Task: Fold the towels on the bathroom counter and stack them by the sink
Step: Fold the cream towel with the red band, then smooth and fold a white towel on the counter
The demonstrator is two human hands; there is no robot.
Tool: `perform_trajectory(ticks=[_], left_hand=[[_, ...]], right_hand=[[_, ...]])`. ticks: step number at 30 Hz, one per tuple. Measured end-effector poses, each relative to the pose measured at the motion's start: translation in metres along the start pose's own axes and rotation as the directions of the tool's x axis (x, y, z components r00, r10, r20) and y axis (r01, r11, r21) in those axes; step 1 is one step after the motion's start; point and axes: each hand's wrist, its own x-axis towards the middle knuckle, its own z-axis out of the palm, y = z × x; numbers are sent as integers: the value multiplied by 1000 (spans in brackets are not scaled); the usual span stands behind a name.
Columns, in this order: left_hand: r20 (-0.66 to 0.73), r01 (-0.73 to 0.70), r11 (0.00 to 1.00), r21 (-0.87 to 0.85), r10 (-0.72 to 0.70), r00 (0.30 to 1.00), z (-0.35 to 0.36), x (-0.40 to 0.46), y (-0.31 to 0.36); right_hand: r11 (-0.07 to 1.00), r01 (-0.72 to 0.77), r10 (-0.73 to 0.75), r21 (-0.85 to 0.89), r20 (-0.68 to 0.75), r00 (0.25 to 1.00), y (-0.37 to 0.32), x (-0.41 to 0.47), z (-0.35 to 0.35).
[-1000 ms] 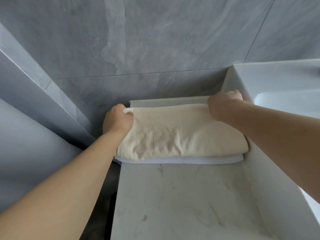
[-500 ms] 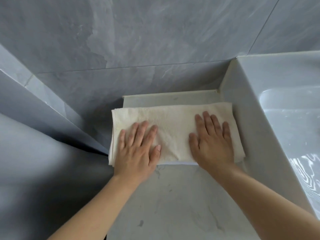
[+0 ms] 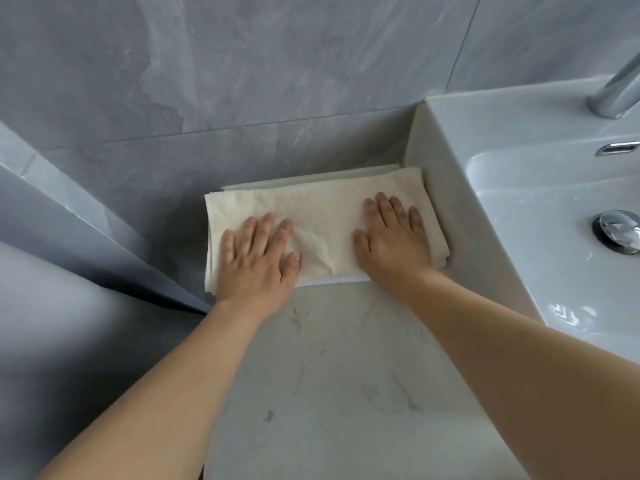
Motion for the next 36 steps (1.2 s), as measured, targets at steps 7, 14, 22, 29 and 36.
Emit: perform_trajectory(ticks=[7,14,22,29,36], left_hand=[[-100,-54,994,-94,45,994,-40,-62,42],[-21,-143,976,-163,141,990,-54,-141,95],[-208,-399,877,-267,352,913,-78,-230,191],[-325,-616,756,-223,538,778,-77,-265,336],[-241,-602,760,-245,554,797,-62,-261,457]], right_hand=[[981,184,-180,61,-66,981,0,-96,-41],[913,343,-329,223,-99,939,36,-204,-57],[906,374,-344,199,-171,923,124,-299,-65],[950,266,-231,166,-205,951,251,-353,-85],[969,62,-15,238,-193,981,375,-384,-97]])
